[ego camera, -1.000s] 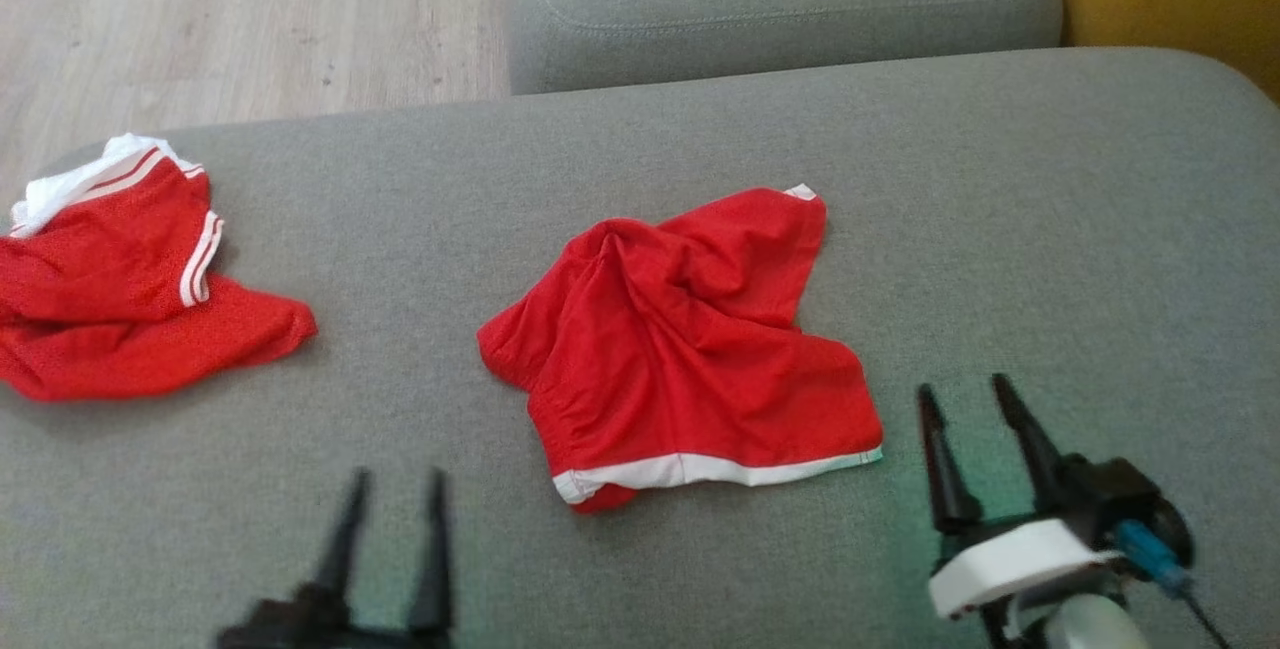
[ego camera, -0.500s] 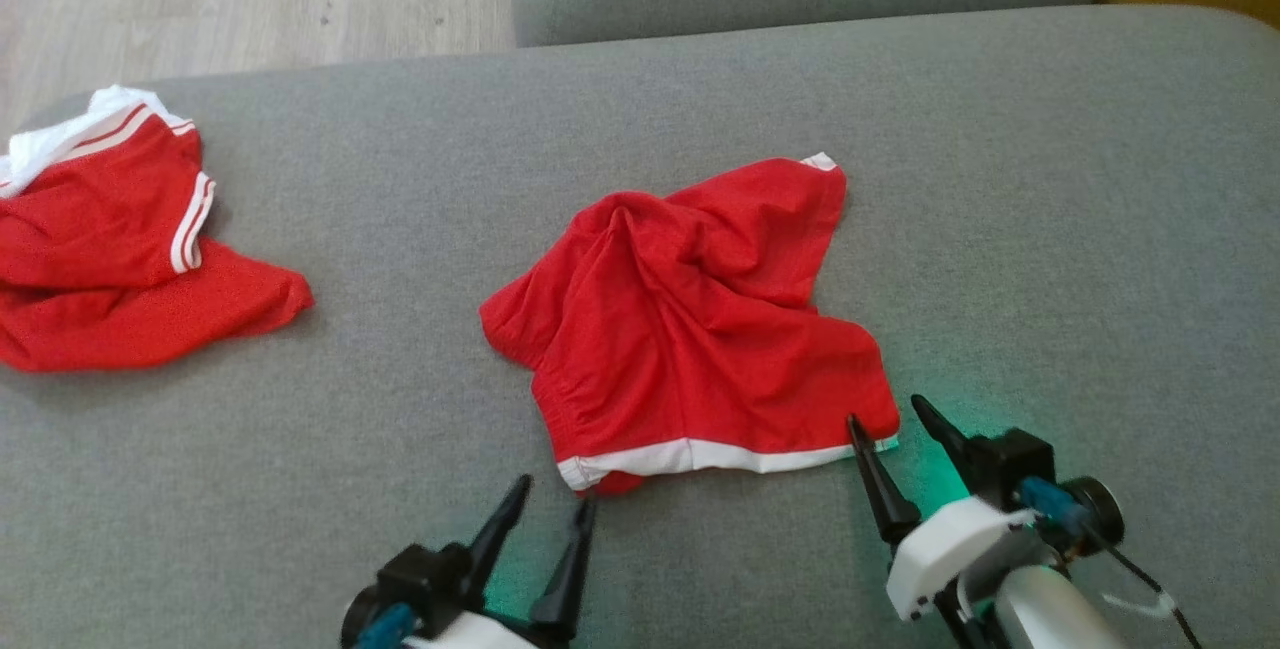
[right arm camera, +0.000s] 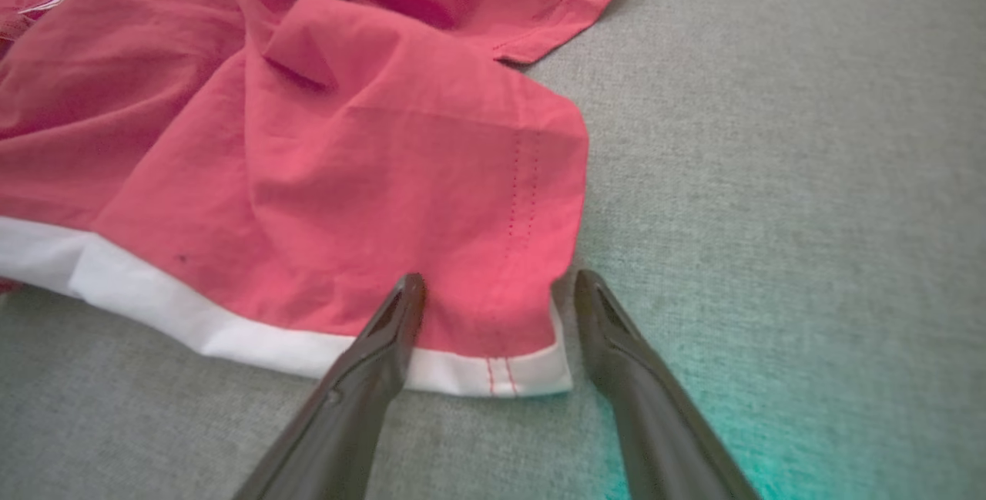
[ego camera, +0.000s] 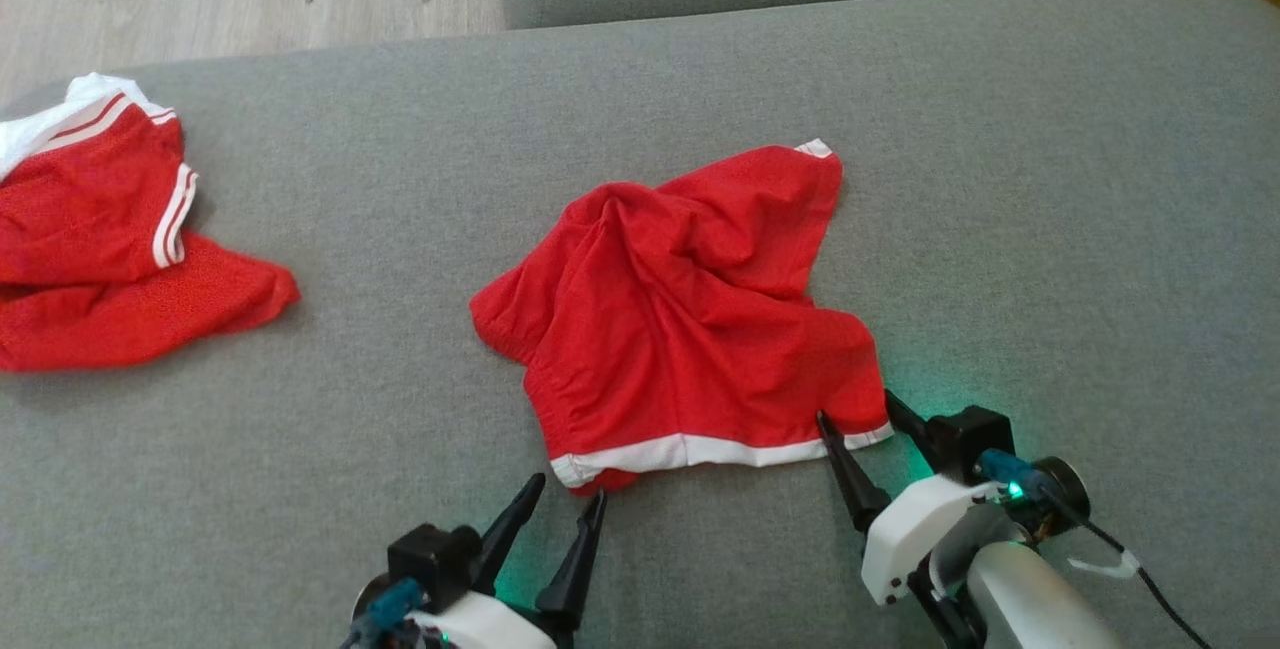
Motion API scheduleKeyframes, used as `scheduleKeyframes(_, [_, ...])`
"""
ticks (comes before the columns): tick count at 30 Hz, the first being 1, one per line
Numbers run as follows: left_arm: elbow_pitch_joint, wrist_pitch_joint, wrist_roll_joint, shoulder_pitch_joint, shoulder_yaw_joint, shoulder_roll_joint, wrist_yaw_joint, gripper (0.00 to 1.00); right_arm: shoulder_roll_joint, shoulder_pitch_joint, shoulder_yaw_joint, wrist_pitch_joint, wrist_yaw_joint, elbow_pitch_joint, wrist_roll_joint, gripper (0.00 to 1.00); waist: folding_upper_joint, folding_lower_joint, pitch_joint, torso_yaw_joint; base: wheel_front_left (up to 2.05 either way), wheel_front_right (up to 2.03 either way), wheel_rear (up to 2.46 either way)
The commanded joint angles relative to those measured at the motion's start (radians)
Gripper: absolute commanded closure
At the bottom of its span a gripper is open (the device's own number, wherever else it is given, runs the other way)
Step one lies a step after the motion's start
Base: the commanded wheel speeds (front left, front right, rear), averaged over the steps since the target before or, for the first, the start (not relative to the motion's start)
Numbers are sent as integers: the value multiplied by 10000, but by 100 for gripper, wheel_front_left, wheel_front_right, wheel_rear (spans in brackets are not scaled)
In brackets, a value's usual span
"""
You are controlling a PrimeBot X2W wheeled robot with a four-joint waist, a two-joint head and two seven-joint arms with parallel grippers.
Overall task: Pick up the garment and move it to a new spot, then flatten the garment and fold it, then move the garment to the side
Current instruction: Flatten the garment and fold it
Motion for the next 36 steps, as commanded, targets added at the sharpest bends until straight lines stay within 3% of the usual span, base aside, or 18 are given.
scheduleKeyframes(1, [-102,-158,-131,-499,146,49,15,0,31,-219,308,48,75,-5,130,0,0,-1,23,-33,0,0,0])
scheduleKeyframes(10, [501,-451,-521,-1079,-275,61,14,1,-33,-384,672,307,75,265,437,0,0,-1,177,-147,0,0,0])
scheduleKeyframes(11, [554,-479,-558,-1123,-313,75,14,6,-49,-389,720,338,75,273,474,0,0,-1,187,-161,0,0,0])
scheduleKeyframes(13, [619,-508,-687,-1197,-482,98,14,51,-69,-389,797,455,75,305,591,0,0,-1,198,-187,0,0,0])
scheduleKeyframes(14, [648,-521,-756,-1234,-563,118,14,60,-76,-384,851,549,75,322,672,0,0,-1,197,-195,0,0,0])
scheduleKeyframes(15, [674,-535,-827,-1267,-629,135,14,70,-82,-379,900,661,75,338,779,20,0,-1,193,-202,0,0,0])
scheduleKeyframes(16, [689,-551,-892,-1301,-697,153,14,86,-100,-380,920,701,75,321,883,91,0,-1,183,-209,0,0,0])
scheduleKeyframes(17, [692,-570,-949,-1341,-755,179,14,94,-138,-387,918,725,75,302,968,100,0,-1,166,-213,0,0,0])
scheduleKeyframes(18, [685,-593,-1010,-1381,-793,211,14,100,-183,-385,928,766,75,282,1046,100,0,-1,145,-213,0,0,0])
scheduleKeyframes(24, [197,-668,-1293,-1515,-1077,630,14,100,-355,-291,474,896,75,-411,2146,100,0,-1,-53,-207,0,0,0])
scheduleKeyframes(26, [-406,-660,-1644,-1449,-1113,944,14,100,-553,-212,323,1150,75,-1202,2914,100,0,-1,-138,-238,0,0,0])
scheduleKeyframes(31, [-3226,108,-2806,-1028,-1383,2426,14,100,-1688,446,-207,2608,75,-4483,5399,100,0,-1,-365,-337,0,0,0])
scheduleKeyframes(36, [-6969,1159,-4105,-364,-1318,3863,14,100,-2598,1722,-1720,4320,75,-8140,7494,100,0,-1,-558,-419,0,0,0])
